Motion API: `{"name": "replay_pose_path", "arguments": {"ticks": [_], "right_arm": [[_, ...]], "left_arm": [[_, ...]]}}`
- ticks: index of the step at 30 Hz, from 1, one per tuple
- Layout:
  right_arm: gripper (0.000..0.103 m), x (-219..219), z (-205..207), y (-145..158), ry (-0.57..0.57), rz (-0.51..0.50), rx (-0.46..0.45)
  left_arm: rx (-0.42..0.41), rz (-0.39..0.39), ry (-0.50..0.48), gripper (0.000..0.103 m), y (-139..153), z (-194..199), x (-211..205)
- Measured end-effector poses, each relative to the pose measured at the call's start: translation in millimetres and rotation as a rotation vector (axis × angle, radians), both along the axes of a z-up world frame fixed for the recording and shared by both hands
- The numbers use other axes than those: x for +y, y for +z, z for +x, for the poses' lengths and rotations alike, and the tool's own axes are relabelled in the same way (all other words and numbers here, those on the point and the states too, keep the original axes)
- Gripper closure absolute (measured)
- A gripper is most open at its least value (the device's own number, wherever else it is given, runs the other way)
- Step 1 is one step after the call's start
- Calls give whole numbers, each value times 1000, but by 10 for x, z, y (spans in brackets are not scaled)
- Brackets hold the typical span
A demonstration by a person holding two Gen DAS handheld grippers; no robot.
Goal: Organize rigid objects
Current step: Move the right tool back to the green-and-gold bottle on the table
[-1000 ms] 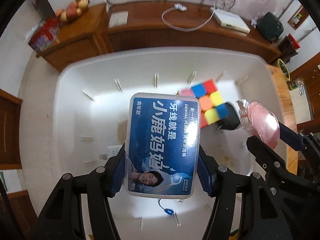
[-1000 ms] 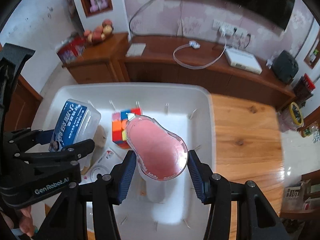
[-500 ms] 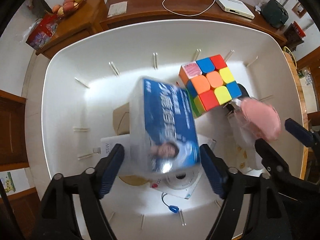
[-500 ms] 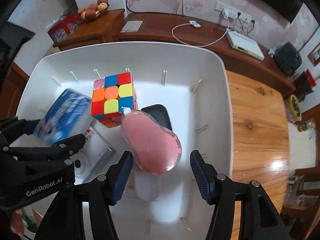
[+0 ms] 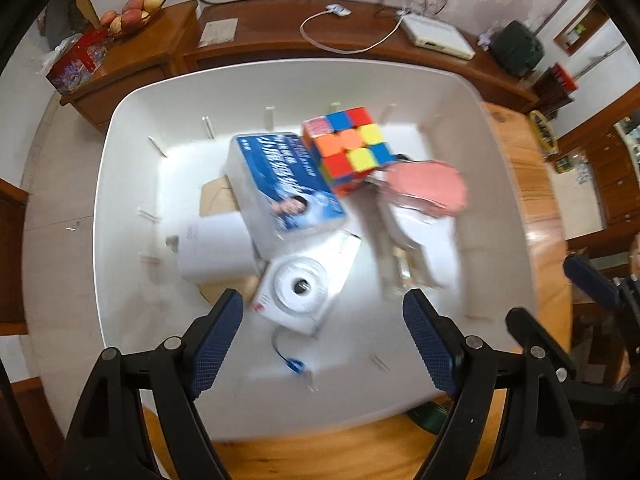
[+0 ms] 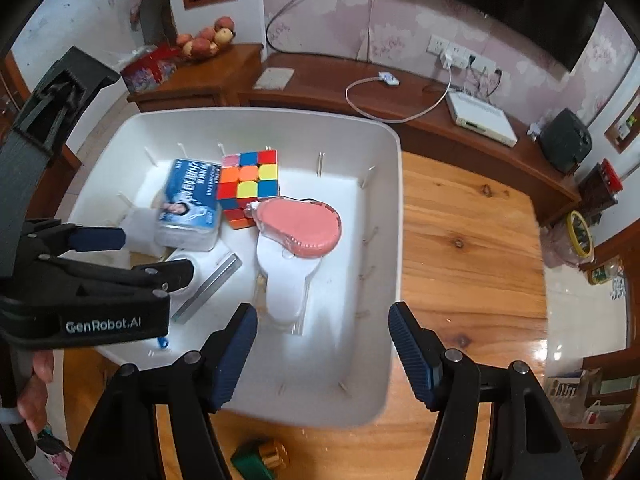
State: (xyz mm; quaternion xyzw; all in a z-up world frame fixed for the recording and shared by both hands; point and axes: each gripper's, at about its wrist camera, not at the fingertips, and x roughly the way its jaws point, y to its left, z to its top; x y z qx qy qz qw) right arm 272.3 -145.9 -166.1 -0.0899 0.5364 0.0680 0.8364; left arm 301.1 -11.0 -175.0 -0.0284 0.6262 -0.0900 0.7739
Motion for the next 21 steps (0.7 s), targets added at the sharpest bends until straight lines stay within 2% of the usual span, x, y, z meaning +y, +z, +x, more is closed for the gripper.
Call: {"name": "replay_pose_path", "arguments": {"ticks": [7,11,15,21], "right_arm": [[34,-155,-596,181,5,23,-35],[34,-207,-981,163,19,23,-38],[27,-241,-1328,27,23,28,-26],[27,-254,-1607,-343,-11,-72,27]], "left_arm": [[-24,-124,-39,19,182,-523,-152],[-21,-144,-60,19,189,-802,-242],[-9,-160,-70,19,130,-1079,-311],[2,-141,-65,19,-44,-1389,-366]]}}
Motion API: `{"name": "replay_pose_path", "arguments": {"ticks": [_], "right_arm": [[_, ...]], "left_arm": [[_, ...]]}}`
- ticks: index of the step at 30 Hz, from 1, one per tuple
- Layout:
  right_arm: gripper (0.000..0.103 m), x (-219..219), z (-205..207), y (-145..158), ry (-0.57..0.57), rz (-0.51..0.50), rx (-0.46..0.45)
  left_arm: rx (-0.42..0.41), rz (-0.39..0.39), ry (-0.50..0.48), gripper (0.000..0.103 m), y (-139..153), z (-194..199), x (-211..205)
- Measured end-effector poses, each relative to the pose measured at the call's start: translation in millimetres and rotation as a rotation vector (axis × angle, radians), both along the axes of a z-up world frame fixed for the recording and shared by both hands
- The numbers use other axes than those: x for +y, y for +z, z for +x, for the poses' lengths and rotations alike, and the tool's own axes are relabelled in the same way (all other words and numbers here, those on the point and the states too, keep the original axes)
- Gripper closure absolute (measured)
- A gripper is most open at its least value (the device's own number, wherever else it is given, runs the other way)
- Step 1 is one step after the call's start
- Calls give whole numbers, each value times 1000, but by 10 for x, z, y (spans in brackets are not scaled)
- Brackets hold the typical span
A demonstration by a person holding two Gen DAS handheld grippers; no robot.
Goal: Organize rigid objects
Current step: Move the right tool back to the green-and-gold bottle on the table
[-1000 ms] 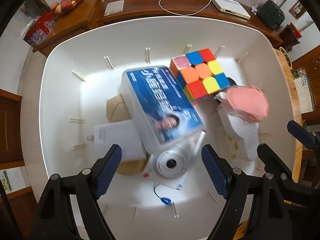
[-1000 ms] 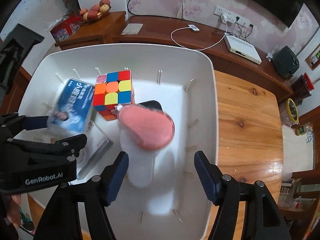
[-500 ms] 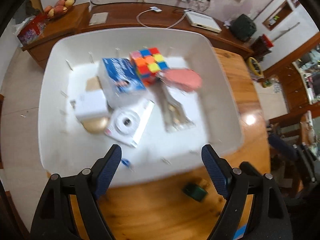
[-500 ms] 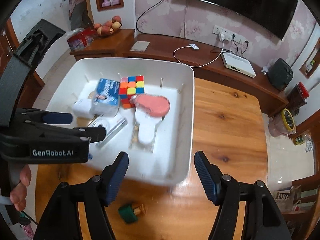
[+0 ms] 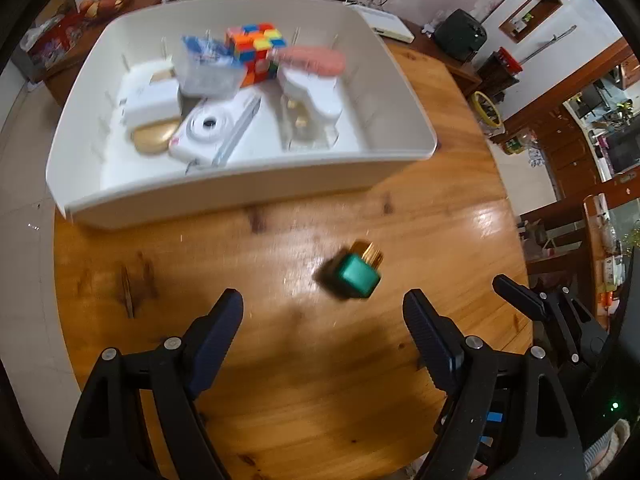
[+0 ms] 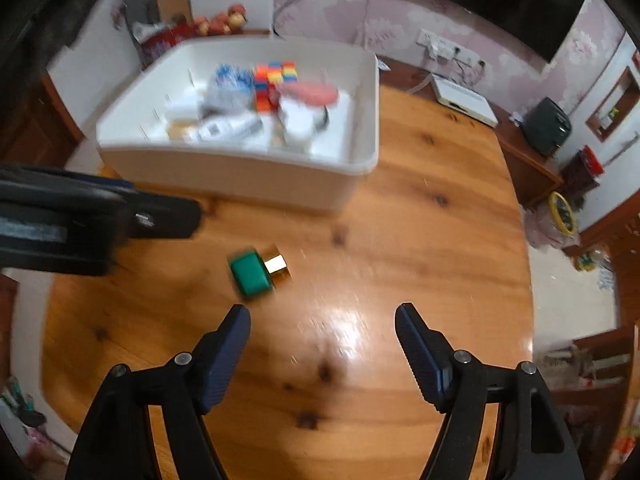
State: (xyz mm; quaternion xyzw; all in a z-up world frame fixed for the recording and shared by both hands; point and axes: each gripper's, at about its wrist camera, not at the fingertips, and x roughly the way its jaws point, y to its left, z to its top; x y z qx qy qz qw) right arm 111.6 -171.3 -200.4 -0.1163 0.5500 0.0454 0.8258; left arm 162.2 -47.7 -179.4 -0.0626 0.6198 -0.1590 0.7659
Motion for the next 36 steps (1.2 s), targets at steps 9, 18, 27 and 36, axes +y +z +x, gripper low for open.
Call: {"name": "replay_pose_path", "arguments": {"ticks": [9,18,27,36], "right_arm": [[27,149,-134,-315,25,-119,-15],[27,277,-167,-477,55,-120,-66],[27,387,-69,-608,72,-143,-110],[27,472,85,-638,93,-152,-140]], "left_arm": [[38,46,42,19,-329,-195,55],[32,29,88,19,-442,-212,201],[25,22,132,19,-535,-151,304],[30,16,172,19,-562,-74,411]]}}
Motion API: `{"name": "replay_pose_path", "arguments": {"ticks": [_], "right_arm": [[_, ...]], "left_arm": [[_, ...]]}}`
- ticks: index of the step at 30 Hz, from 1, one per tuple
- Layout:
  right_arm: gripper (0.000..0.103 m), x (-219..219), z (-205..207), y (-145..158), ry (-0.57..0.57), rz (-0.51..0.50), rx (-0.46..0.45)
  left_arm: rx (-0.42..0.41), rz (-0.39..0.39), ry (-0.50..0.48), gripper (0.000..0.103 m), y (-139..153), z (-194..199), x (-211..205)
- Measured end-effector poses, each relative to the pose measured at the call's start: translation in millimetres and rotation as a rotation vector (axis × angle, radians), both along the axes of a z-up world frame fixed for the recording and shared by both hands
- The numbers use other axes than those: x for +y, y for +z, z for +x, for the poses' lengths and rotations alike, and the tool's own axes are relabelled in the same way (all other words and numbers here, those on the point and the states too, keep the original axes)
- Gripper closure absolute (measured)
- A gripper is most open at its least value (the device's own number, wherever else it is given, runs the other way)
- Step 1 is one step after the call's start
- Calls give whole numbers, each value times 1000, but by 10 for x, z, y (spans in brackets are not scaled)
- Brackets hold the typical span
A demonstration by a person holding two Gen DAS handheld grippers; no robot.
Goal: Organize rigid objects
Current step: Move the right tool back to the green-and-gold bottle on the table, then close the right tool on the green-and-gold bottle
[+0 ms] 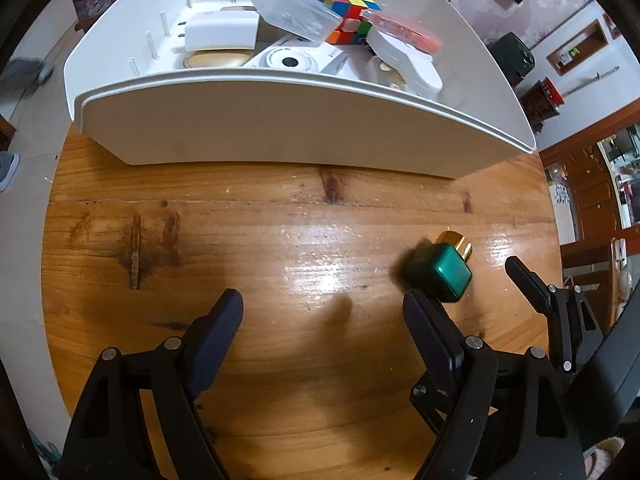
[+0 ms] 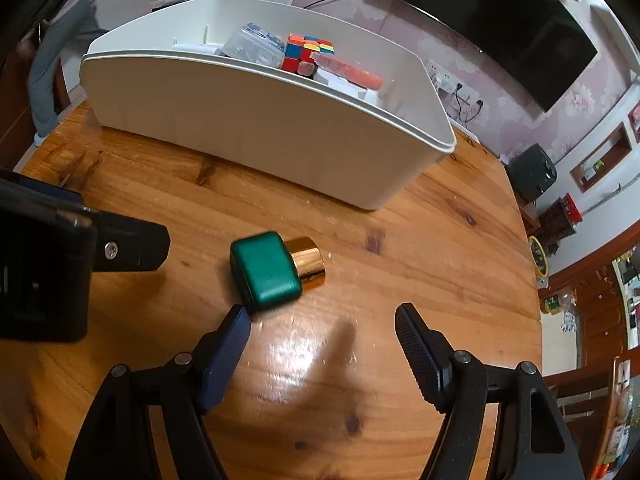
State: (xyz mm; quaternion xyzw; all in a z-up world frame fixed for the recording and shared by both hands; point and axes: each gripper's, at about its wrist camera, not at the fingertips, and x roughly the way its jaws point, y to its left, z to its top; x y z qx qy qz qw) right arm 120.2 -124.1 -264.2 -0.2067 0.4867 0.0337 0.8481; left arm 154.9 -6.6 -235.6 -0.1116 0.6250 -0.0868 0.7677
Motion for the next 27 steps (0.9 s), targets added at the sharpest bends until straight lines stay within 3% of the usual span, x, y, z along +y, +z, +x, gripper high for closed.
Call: {"name": "replay_pose_path", "arguments": {"ticks": [22,25,27], "right_arm": [[30,43,82,-84,67,-6,-14],[38,42,76,-79,80,10,-10],[52,56,65,-74,94,29,-2]], "left_arm": [[6,13,40,19,-26,78,121],[5,17,42,19,-22,69,134],[6,20,45,19,-23,66,143]]}}
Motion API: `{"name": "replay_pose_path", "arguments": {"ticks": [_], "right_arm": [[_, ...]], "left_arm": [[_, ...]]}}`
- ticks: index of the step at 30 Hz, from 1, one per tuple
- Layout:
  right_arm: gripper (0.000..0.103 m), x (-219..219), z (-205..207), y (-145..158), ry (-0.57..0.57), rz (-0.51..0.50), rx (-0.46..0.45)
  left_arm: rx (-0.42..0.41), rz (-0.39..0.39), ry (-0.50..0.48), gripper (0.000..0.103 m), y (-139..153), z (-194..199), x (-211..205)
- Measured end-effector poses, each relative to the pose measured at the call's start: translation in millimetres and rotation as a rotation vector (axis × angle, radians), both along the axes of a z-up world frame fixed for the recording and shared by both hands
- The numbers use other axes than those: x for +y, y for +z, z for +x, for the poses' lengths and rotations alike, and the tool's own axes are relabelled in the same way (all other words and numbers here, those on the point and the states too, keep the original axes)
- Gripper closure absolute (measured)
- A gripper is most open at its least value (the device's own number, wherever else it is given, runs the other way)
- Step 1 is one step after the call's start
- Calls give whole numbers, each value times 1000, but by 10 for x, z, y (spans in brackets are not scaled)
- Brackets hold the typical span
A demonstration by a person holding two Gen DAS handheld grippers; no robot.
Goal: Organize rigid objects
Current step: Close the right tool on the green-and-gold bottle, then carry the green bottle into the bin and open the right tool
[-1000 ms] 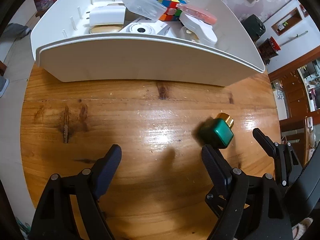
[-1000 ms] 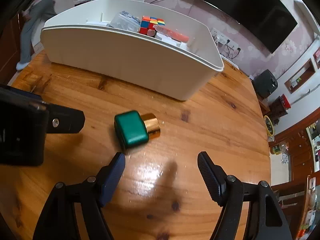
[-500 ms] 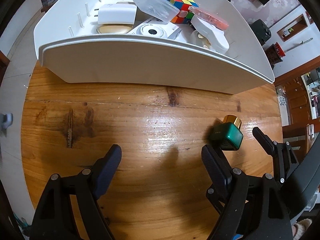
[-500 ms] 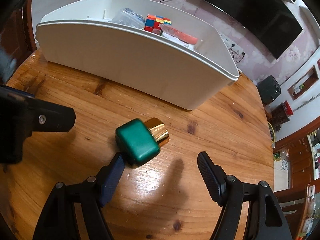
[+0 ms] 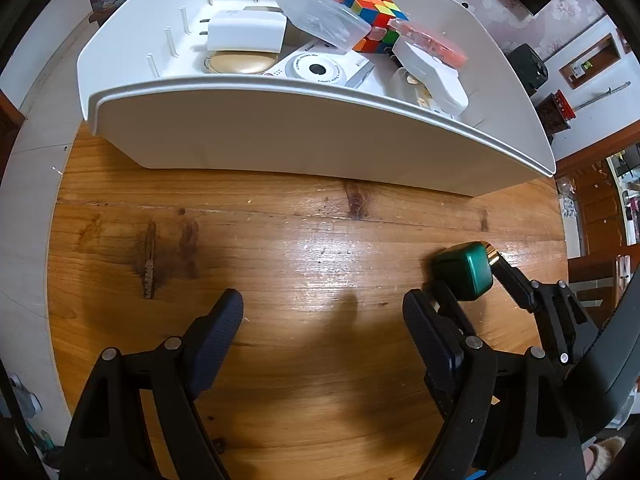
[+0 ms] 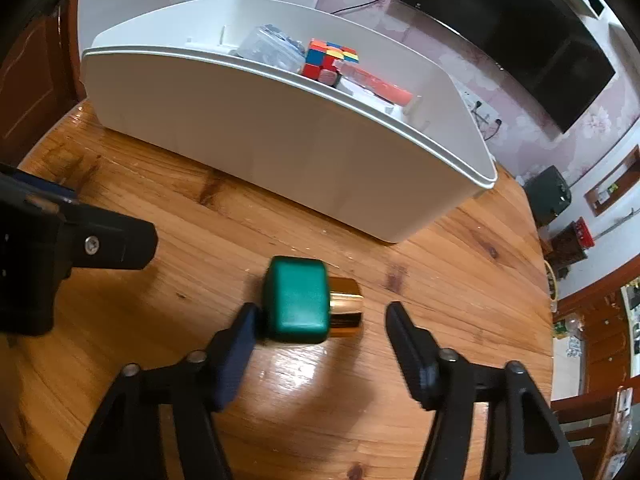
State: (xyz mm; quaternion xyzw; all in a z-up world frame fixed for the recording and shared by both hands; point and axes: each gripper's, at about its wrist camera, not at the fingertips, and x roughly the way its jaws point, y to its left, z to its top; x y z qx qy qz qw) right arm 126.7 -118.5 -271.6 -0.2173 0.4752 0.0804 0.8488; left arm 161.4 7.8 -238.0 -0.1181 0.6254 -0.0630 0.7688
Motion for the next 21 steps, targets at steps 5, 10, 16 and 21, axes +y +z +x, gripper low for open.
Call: {"name": "replay_pose_path", "arguments": {"ticks": [5,10,16,21], "right_arm": [[54,15,-22,-5,12,-6,-6],[54,-1,-74,98,14,-3,-31],[54,-31,-112,311,-8,10,-61],[54,-123,-69,580,-38,23,-94]], "left_arm": [[-7,1,3,19,35,-9,-1],[-33,-1,-6,19,146,-8,-62],[-62,-8,-13,19,345,35,-93],[-95,11,-17,19,572,95,-95]]}}
